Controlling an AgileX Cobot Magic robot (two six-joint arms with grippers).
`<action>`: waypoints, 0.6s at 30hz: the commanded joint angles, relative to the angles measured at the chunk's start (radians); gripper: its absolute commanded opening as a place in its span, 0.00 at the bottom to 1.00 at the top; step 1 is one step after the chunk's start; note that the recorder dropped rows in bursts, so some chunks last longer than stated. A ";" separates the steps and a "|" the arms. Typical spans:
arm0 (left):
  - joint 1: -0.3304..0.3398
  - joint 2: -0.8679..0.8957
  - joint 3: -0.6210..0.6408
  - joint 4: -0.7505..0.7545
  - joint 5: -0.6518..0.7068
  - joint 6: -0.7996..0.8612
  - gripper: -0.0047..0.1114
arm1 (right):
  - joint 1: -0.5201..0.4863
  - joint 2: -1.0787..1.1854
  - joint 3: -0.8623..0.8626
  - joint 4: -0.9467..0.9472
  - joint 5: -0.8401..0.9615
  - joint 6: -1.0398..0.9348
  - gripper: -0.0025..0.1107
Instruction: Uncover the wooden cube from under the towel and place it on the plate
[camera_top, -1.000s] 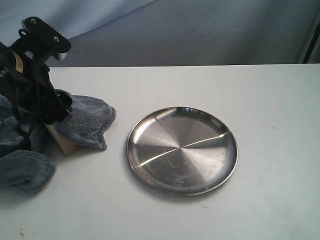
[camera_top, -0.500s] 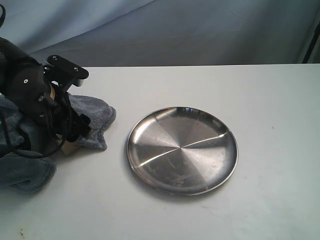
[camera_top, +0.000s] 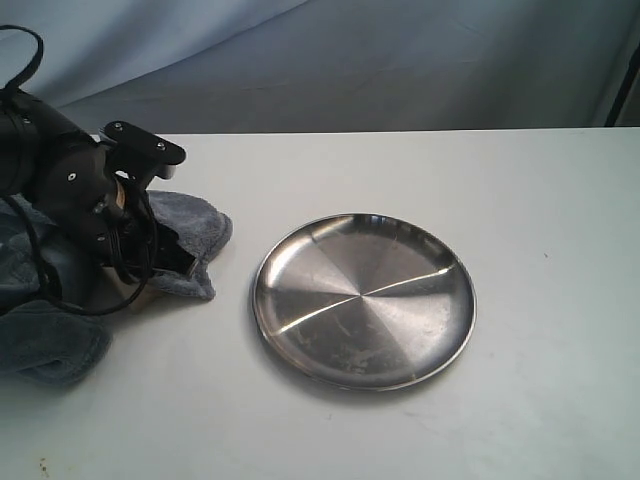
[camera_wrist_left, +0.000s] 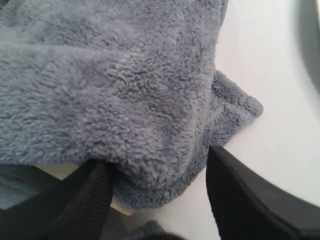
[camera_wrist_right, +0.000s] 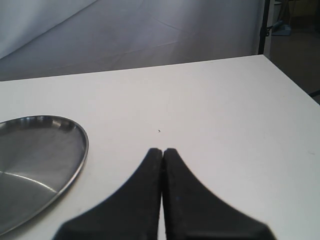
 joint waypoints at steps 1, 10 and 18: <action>-0.005 0.010 -0.006 -0.002 -0.006 -0.017 0.38 | 0.000 -0.006 0.003 0.005 0.012 0.004 0.05; -0.005 0.010 -0.006 0.038 -0.006 -0.014 0.04 | 0.000 -0.006 0.003 0.005 0.012 0.004 0.05; -0.005 0.010 -0.006 0.038 -0.002 -0.014 0.04 | 0.000 -0.006 0.003 0.005 0.012 0.004 0.05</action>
